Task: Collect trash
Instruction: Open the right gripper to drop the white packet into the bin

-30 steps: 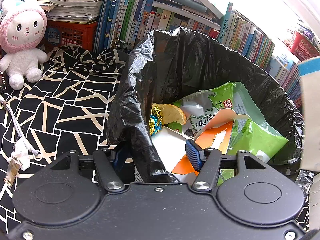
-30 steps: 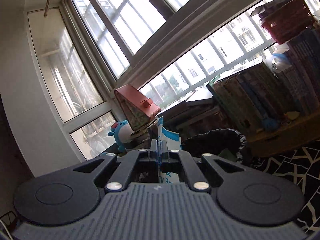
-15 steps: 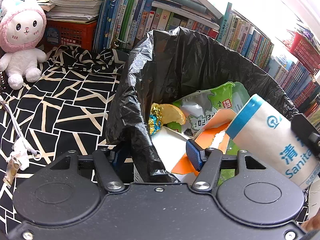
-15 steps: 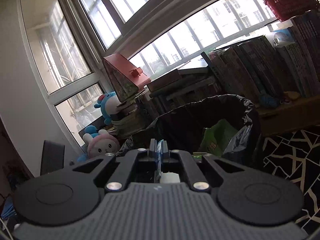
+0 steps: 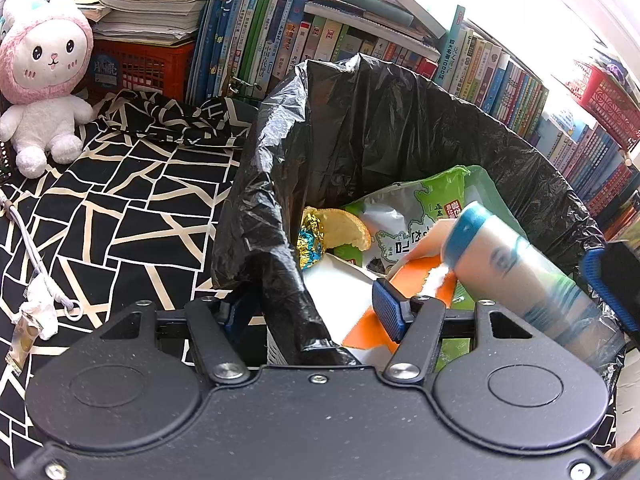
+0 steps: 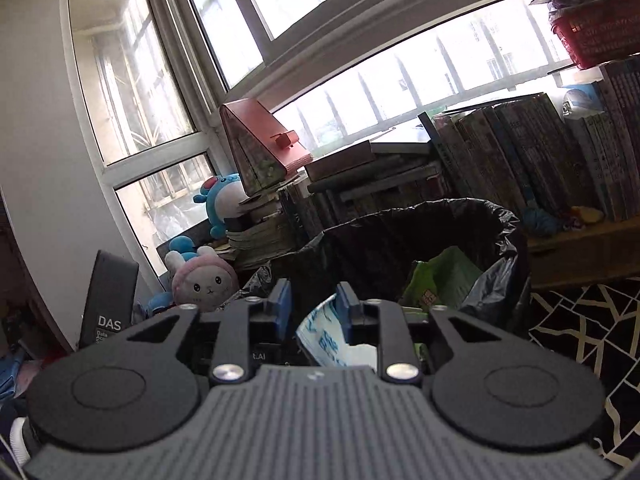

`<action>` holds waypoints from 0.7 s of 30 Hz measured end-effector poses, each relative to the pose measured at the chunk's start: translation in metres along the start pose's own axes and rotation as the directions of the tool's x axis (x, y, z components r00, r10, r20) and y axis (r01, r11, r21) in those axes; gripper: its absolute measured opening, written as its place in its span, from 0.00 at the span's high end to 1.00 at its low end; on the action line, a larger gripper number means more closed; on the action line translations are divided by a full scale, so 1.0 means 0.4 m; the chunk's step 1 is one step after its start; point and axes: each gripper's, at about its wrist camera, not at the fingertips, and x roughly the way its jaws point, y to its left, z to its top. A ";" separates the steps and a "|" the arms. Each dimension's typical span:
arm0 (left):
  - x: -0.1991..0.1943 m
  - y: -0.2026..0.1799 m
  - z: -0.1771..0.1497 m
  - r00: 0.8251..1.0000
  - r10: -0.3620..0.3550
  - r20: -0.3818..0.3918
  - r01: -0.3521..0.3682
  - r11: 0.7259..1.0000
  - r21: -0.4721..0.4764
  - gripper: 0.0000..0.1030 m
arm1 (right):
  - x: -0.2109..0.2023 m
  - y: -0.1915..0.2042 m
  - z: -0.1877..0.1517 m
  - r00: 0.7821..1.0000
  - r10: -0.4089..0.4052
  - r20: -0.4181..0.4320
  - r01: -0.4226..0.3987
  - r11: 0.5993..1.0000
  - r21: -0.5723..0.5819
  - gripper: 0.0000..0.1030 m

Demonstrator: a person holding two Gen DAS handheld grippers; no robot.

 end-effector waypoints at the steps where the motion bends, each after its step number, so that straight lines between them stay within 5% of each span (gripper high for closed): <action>1: 0.000 -0.001 0.000 1.000 0.000 0.000 0.000 1.000 0.000 0.42 | -0.008 -0.001 0.002 1.000 0.003 0.009 -0.003 1.000 0.004 0.44; 8: 0.000 0.001 0.000 1.000 -0.002 0.001 0.002 1.000 -0.002 0.41 | -0.086 -0.035 0.013 0.996 -0.014 0.086 0.014 1.000 0.009 0.34; 16: 0.002 0.000 -0.001 1.000 -0.003 0.001 0.003 1.000 -0.005 0.41 | -0.196 -0.124 -0.013 0.967 -0.194 0.167 0.196 0.981 0.004 0.25; 21: 0.000 0.002 -0.001 1.000 -0.003 0.001 0.003 1.000 -0.005 0.41 | -0.216 -0.205 -0.077 0.933 -0.331 0.140 0.330 0.944 0.030 0.23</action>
